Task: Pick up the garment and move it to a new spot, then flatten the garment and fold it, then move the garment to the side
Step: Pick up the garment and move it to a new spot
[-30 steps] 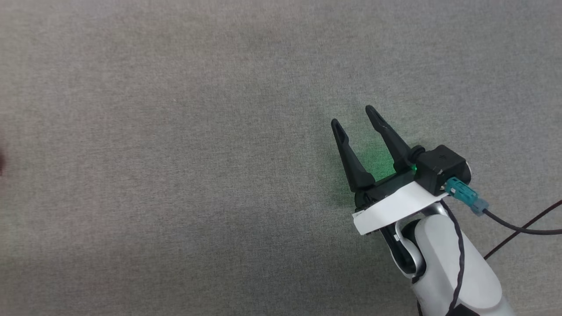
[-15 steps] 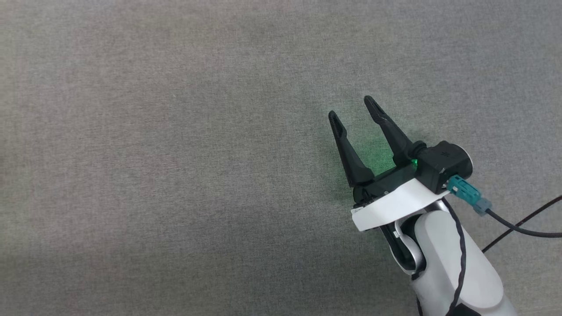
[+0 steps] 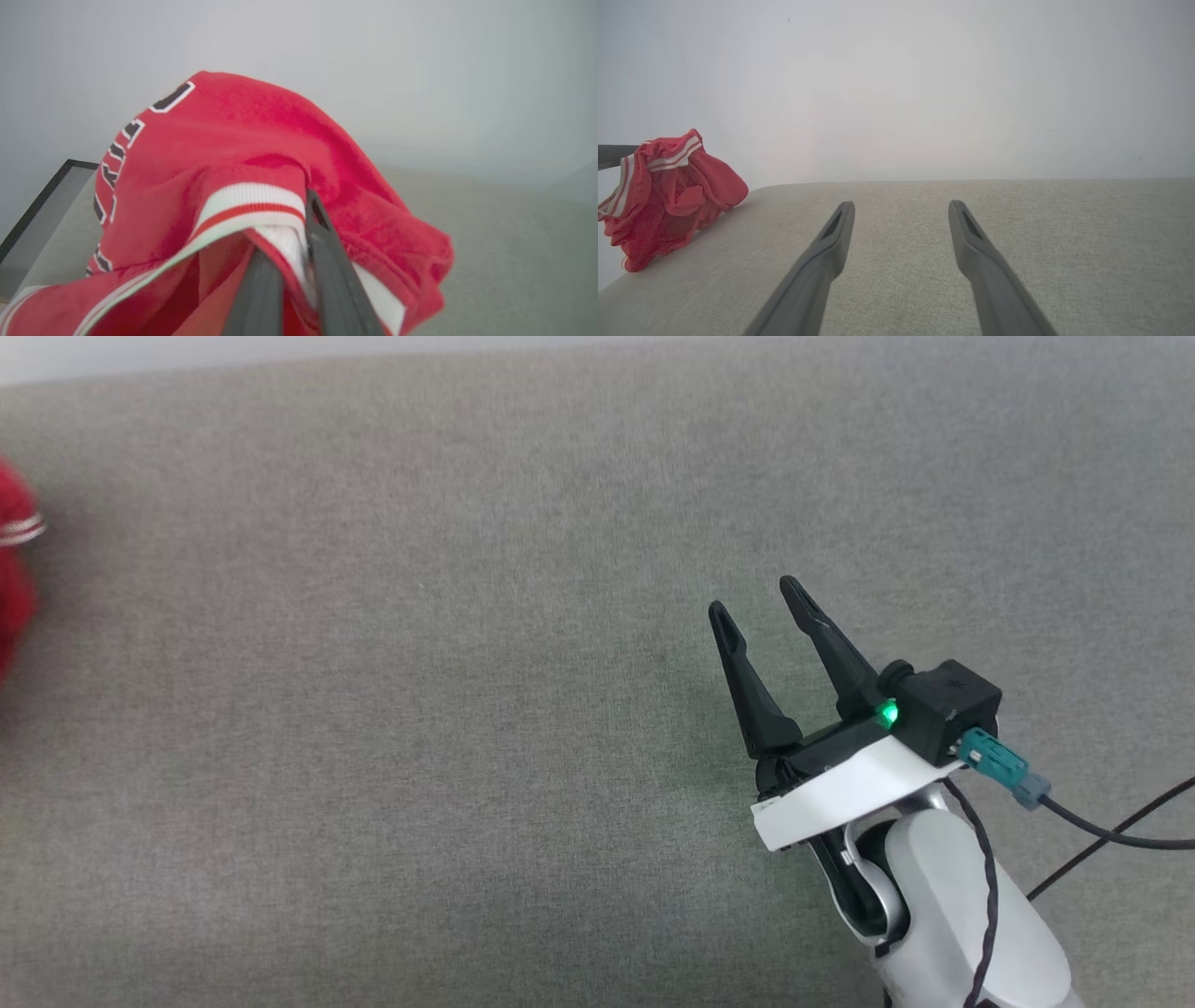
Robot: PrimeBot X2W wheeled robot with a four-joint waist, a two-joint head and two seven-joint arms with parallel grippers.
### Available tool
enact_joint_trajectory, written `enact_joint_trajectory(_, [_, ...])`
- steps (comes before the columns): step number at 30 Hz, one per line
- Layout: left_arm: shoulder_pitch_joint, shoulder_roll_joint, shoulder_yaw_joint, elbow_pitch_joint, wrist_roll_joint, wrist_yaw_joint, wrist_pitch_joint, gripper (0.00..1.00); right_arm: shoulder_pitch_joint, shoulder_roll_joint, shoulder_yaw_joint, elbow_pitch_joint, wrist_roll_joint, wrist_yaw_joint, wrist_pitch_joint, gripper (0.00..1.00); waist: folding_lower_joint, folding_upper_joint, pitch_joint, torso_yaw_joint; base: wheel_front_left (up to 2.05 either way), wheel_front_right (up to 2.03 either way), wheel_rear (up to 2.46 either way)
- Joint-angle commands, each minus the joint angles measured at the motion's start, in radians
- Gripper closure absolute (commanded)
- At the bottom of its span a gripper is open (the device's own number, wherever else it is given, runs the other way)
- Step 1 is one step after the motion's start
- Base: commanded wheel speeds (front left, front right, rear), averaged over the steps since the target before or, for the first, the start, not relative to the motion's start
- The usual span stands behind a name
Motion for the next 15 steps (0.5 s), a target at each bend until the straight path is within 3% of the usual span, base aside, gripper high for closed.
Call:
enact_joint_trajectory(1, [-0.02, 0.004, -0.014, -0.057, -0.016, 0.0, -0.005, 1.0, 0.018, -0.001, -0.003, -0.001, 0.013, 0.0, -0.005, 0.0, 0.0, 0.0, -0.03, -0.001, 0.0, 0.0, 0.0])
enact_joint_trajectory(7, [-0.053, 0.004, -0.059, -0.264, -0.043, 0.0, 0.003, 1.0, 0.042, -0.001, -0.006, -0.012, 0.046, 0.0, -0.005, 0.0, 0.0, 0.0, -0.059, -0.031, 0.0, 0.0, 0.0])
enact_joint_trajectory(12, [-0.094, -0.04, -0.091, -0.427, -0.097, 0.0, 0.045, 1.0, 0.065, -0.001, -0.008, -0.032, 0.084, 0.0, -0.005, 0.0, 0.0, 0.0, -0.07, -0.091, 0.0, 0.0, 0.0])
enact_joint_trajectory(15, [-0.124, -0.094, -0.123, -0.494, -0.124, 0.0, 0.085, 1.0, 0.082, -0.001, -0.01, -0.046, 0.107, 0.0, -0.005, 0.0, 0.0, 0.0, -0.067, -0.134, 0.0, 0.0, 0.0])
